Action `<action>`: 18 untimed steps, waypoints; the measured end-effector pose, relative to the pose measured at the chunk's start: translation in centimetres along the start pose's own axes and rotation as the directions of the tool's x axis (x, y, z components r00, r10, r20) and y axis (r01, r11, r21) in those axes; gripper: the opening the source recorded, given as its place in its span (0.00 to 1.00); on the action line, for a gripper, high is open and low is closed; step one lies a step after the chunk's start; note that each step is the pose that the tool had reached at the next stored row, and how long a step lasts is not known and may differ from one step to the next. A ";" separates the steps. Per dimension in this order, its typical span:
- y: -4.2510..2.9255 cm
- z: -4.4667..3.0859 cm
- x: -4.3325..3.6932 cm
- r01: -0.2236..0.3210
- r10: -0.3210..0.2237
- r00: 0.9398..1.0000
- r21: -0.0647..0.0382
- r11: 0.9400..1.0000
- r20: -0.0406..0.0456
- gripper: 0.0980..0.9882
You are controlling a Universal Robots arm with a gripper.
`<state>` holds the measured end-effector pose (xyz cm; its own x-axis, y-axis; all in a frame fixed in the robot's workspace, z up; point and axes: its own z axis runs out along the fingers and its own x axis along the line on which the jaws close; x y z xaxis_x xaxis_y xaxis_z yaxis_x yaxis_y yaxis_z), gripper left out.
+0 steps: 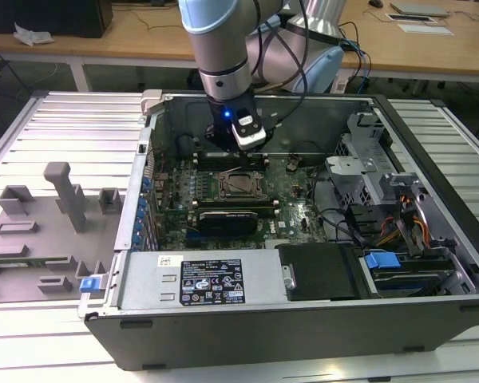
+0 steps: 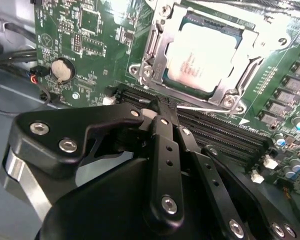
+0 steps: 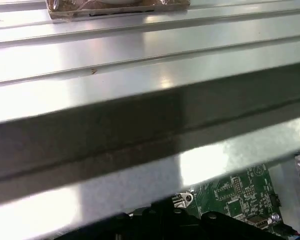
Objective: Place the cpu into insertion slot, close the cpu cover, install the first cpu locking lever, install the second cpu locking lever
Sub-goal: 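Install the first cpu locking lever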
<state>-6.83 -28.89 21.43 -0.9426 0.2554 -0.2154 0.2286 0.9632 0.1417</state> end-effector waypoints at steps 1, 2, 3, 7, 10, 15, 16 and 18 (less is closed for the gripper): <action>0.12 0.03 0.04 -0.002 0.002 1.000 0.000 1.000 0.000 0.01; 0.21 0.05 0.07 -0.004 0.004 1.000 0.001 1.000 0.001 0.01; 0.29 0.07 0.09 -0.007 0.007 1.000 0.002 1.000 0.001 0.01; 0.30 0.25 0.14 -0.045 0.045 0.999 0.010 0.999 0.007 0.01; 0.48 0.40 0.28 -0.073 0.073 0.997 0.016 0.997 0.011 0.01; 0.60 0.51 0.43 -0.102 0.102 0.995 0.022 0.995 0.016 0.01; 0.61 0.53 0.47 -0.108 0.107 0.994 0.023 0.994 0.017 0.01; 0.63 0.56 0.56 -0.121 0.120 0.993 0.026 0.992 0.019 0.01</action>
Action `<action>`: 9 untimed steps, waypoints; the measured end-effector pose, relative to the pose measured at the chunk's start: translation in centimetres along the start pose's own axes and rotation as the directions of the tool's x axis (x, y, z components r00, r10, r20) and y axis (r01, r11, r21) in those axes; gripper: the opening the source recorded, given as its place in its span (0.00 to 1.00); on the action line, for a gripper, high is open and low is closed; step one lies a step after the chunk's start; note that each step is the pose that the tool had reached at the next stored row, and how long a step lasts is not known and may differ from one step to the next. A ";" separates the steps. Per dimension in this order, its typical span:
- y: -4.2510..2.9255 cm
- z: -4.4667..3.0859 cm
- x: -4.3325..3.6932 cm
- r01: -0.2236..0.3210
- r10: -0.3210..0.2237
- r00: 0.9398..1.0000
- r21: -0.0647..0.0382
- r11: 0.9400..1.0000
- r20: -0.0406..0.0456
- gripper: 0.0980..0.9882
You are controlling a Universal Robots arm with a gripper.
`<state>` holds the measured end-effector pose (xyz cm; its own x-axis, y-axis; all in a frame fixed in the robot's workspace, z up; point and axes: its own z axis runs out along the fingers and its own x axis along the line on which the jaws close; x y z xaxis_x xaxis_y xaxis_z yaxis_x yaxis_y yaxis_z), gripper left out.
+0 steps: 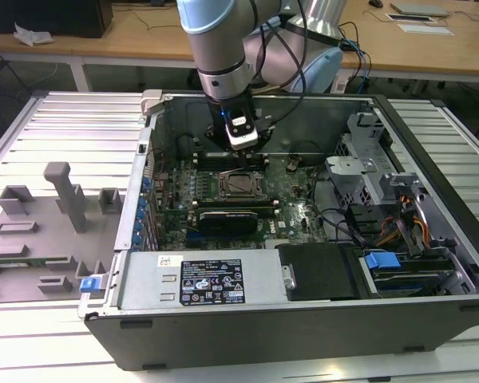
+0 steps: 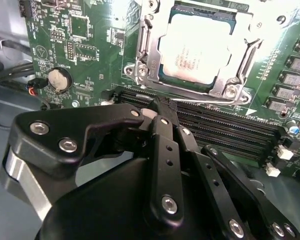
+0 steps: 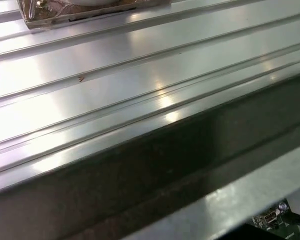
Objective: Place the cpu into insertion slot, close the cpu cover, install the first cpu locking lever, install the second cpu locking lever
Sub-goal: 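Install the first cpu locking lever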
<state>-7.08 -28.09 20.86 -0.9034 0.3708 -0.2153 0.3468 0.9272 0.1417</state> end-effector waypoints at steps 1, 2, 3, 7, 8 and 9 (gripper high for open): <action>0.00 0.04 0.04 -0.006 0.006 1.000 0.002 1.000 0.001 0.01; 0.01 0.09 0.05 -0.009 0.009 1.000 0.002 1.000 0.001 0.01; -0.05 0.53 0.15 -0.014 0.014 1.000 0.003 1.000 0.003 0.01; -0.22 1.11 0.24 -0.014 0.014 1.000 0.002 1.000 0.004 0.01; -0.22 1.11 0.24 -0.014 0.014 1.000 0.002 1.000 0.004 0.01; -0.23 1.11 0.24 -0.014 0.014 1.000 0.002 1.000 0.004 0.01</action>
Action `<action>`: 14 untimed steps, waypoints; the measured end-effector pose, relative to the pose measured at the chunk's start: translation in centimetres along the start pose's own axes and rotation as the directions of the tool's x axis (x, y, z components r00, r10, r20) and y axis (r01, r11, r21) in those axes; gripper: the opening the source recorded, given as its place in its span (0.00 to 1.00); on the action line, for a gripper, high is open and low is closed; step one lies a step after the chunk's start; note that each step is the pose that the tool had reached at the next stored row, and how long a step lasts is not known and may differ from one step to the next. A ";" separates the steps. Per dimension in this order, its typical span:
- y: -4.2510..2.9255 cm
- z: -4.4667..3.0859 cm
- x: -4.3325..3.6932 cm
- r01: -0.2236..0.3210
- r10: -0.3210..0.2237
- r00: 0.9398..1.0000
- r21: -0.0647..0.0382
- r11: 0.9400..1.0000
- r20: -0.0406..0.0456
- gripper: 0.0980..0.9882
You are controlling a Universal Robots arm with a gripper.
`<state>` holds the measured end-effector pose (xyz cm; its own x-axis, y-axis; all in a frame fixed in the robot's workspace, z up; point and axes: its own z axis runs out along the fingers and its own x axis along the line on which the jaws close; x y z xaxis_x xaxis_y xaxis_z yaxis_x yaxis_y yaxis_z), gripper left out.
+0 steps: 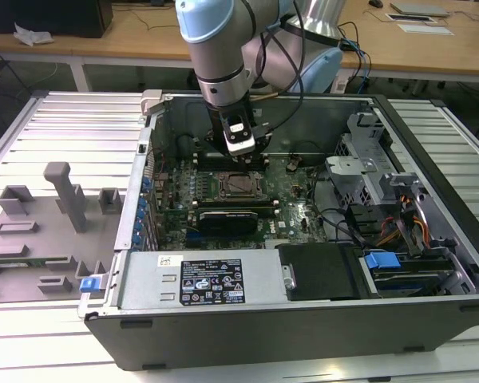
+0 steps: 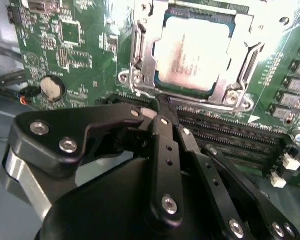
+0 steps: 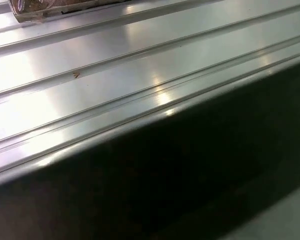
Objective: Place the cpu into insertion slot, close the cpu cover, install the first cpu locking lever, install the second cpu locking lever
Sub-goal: 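Install the first cpu locking lever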
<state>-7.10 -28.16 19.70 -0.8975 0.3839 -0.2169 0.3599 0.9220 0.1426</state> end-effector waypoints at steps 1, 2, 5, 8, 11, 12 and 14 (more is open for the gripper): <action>0.00 0.00 0.00 0.000 0.000 1.000 0.000 1.000 0.000 0.01; -0.01 0.00 0.00 0.000 0.000 1.000 0.000 1.000 0.000 0.01; -0.13 -0.01 -0.06 0.000 0.000 1.000 0.000 1.000 0.000 0.01; -0.24 -0.02 -0.10 -0.001 0.001 1.000 -0.002 1.000 -0.001 0.01; -0.41 -0.03 -0.19 -0.005 0.005 1.000 -0.018 1.000 -0.007 0.01; -0.51 -0.02 -0.27 -0.007 0.007 1.000 -0.027 1.000 -0.011 0.01; -0.69 -0.02 -0.38 -0.009 0.008 1.000 -0.031 0.999 -0.013 0.01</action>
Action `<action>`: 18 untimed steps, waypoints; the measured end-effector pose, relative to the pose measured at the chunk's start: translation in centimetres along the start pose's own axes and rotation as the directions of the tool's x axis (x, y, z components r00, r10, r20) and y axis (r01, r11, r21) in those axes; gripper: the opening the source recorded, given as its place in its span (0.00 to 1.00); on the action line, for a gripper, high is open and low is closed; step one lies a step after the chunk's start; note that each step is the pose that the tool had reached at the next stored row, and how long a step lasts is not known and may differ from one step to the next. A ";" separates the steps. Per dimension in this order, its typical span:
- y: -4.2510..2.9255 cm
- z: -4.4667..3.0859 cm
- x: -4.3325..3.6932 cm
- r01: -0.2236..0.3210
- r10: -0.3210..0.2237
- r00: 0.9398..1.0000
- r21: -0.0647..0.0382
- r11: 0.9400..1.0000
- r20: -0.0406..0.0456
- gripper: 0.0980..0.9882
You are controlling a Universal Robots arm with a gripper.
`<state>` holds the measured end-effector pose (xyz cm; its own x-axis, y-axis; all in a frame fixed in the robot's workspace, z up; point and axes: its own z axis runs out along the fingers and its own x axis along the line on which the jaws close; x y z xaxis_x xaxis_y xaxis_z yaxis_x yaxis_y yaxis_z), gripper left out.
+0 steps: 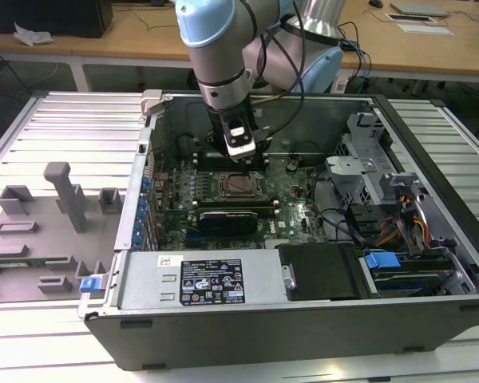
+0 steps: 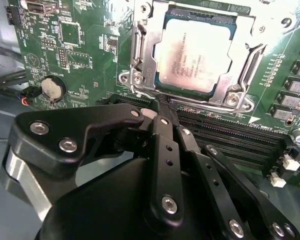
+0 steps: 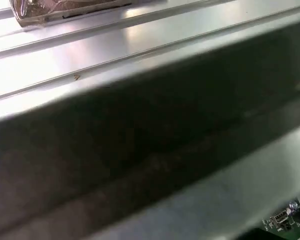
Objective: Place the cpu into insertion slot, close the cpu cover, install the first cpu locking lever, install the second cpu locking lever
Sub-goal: 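Install the first cpu locking lever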
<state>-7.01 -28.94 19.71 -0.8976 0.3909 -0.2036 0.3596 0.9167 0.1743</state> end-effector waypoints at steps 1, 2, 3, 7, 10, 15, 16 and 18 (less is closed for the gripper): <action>-0.14 0.00 -0.11 -0.001 0.001 1.000 -0.002 1.000 -0.001 0.01; -0.21 0.00 -0.17 -0.001 0.001 1.000 -0.004 1.000 -0.002 0.01; -0.27 0.00 -0.25 -0.002 0.002 1.000 -0.007 1.000 -0.003 0.01; -0.35 0.05 -0.56 -0.005 0.004 1.000 -0.023 1.000 -0.009 0.01; -0.22 -0.66 -0.73 -0.005 0.005 1.000 -0.027 1.000 -0.011 0.01; 0.04 -2.05 -1.03 0.001 -0.001 1.000 -0.006 1.000 -0.003 0.01; 0.04 -2.05 -1.03 0.001 -0.001 1.000 -0.005 1.000 -0.002 0.01; 0.05 -2.05 -1.07 0.000 0.000 1.000 0.001 1.000 -0.016 0.01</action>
<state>-6.55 -29.48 21.91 -0.9015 0.3896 -0.1883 0.3600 0.9167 0.1734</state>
